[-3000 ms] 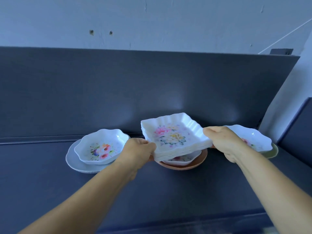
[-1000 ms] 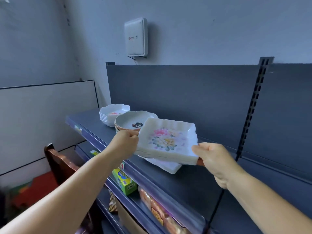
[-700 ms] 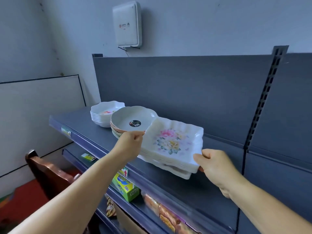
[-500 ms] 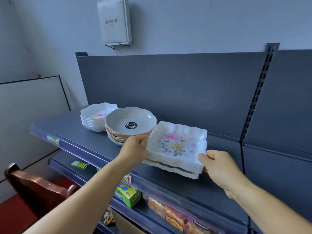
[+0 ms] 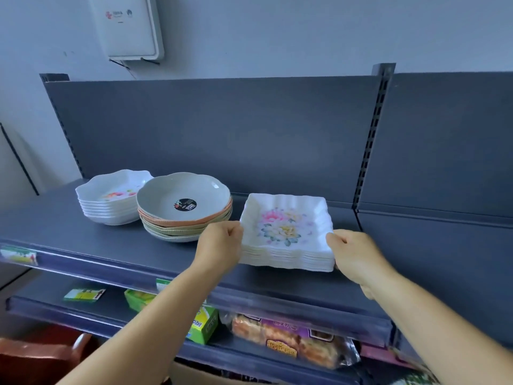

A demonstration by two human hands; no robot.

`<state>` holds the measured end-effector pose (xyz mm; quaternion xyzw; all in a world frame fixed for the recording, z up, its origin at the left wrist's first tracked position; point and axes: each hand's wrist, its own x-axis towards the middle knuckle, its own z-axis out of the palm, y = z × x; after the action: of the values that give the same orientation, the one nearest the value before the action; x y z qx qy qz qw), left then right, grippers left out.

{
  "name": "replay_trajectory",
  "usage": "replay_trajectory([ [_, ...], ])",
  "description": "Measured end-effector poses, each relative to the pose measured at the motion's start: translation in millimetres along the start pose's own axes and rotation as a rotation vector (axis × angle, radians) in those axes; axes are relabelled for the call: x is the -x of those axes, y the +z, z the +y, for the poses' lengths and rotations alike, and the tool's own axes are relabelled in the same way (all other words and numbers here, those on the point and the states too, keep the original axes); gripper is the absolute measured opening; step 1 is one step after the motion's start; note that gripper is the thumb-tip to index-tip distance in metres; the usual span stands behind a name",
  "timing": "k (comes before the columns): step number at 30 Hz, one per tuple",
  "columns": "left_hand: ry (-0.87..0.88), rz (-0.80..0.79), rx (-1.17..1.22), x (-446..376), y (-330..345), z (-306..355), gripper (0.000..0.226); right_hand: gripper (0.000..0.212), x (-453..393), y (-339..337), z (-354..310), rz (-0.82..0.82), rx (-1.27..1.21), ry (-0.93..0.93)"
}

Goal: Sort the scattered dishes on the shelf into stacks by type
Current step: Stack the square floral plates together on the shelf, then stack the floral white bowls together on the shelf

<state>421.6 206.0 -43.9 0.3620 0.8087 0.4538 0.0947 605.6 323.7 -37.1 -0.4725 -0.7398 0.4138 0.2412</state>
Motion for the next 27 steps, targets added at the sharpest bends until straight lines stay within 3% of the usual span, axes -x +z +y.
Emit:
replay_trajectory([
  [6, 0.022, -0.103, -0.061, -20.2, 22.8, 21.8, 0.039, 0.031, -5.9, -18.4, 2.7, 0.065, 0.070, 0.056],
  [9, 0.098, -0.123, -0.304, -31.6, 26.6, 29.0, 0.044, 0.033, -8.0, -21.2, 3.0, 0.068, 0.094, 0.071],
  [14, 0.241, -0.139, -0.639, -29.3, 22.7, 42.9, 0.027, 0.034, -6.4, -27.5, 1.1, 0.051, 0.206, 0.054],
  [17, 0.344, -0.109, -0.633, -14.7, 23.0, 53.0, 0.027, 0.032, 3.7, -34.9, 6.3, 0.058, 0.387, -0.020],
  [20, 0.459, -0.182, -0.678, 5.0, 37.1, 71.2, 0.031, 0.029, 19.2, -51.4, 15.9, 0.039, 0.570, -0.103],
  [22, 0.525, -0.241, -0.680, 21.5, 52.2, 87.3, 0.043, 0.042, 30.8, -68.4, 24.5, 0.006, 0.664, -0.131],
  [27, 0.700, -0.317, -0.688, 60.0, 104.7, 130.0, 0.043, 0.053, 54.9, -119.8, 57.7, 0.018, 0.726, -0.125],
])
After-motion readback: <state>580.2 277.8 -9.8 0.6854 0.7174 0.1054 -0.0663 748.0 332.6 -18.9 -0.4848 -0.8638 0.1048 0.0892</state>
